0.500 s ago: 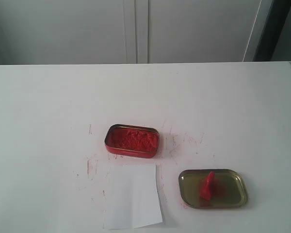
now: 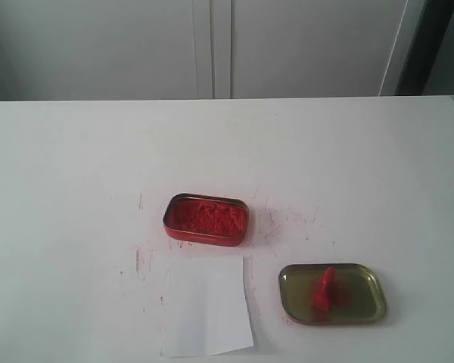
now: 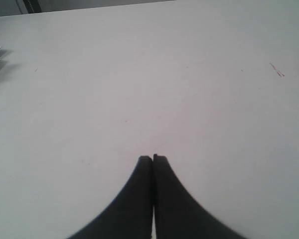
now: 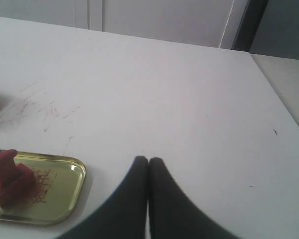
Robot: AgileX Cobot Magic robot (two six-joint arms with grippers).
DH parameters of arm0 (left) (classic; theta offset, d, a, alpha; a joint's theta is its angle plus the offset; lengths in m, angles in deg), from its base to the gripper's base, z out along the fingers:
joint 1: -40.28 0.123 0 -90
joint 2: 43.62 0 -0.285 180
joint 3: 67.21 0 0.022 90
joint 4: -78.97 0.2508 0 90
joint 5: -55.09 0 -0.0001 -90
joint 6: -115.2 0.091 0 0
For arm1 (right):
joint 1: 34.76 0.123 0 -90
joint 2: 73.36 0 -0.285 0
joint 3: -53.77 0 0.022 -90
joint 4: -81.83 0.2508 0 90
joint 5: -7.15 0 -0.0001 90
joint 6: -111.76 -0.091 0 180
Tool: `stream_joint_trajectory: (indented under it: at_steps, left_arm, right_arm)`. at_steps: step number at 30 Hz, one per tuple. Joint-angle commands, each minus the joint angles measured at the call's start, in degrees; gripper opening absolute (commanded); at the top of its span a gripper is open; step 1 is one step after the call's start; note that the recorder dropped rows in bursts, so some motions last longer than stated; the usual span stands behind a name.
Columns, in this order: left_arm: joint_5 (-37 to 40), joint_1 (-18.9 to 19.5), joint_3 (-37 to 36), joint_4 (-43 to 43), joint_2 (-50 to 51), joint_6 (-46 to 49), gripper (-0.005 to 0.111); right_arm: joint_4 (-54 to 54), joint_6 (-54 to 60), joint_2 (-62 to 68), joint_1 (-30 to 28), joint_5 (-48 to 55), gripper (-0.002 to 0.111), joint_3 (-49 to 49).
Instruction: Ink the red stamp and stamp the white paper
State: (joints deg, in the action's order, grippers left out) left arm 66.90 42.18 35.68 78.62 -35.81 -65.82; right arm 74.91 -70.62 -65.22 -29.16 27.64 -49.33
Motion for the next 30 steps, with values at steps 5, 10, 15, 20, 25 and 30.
stream_joint_trajectory:
  at_steps: [5, 10, 15, 20, 25, 30]
  left_arm:
    - [-0.22, -0.36, -0.10, 0.02, -0.02, -0.22, 0.000]
    - [-0.22, -0.36, -0.10, 0.02, -0.02, -0.22, 0.000]
    - [-0.22, -0.36, -0.10, 0.02, -0.02, -0.22, 0.000]
    - [-0.22, -0.36, -0.10, 0.02, -0.02, -0.22, 0.000]
    - [-0.22, -0.36, -0.10, 0.02, -0.02, -0.22, 0.000]
    - [-0.22, -0.36, -0.10, 0.02, -0.02, -0.22, 0.000]
  right_arm:
    - [-0.58, 0.01, -0.36, -0.50, -1.72, 0.000, 0.32]
    - [-0.58, 0.01, -0.36, -0.50, -9.79, 0.000, 0.32]
    - [-0.58, 0.01, -0.36, -0.50, -22.33, 0.000, 0.32]
    - [-0.58, 0.01, -0.36, -0.50, -30.26, 0.000, 0.32]
    - [-0.46, 0.01, -0.36, -0.50, -31.81, 0.000, 0.32]
    - [-0.46, 0.01, -0.36, -0.50, -31.71, 0.000, 0.32]
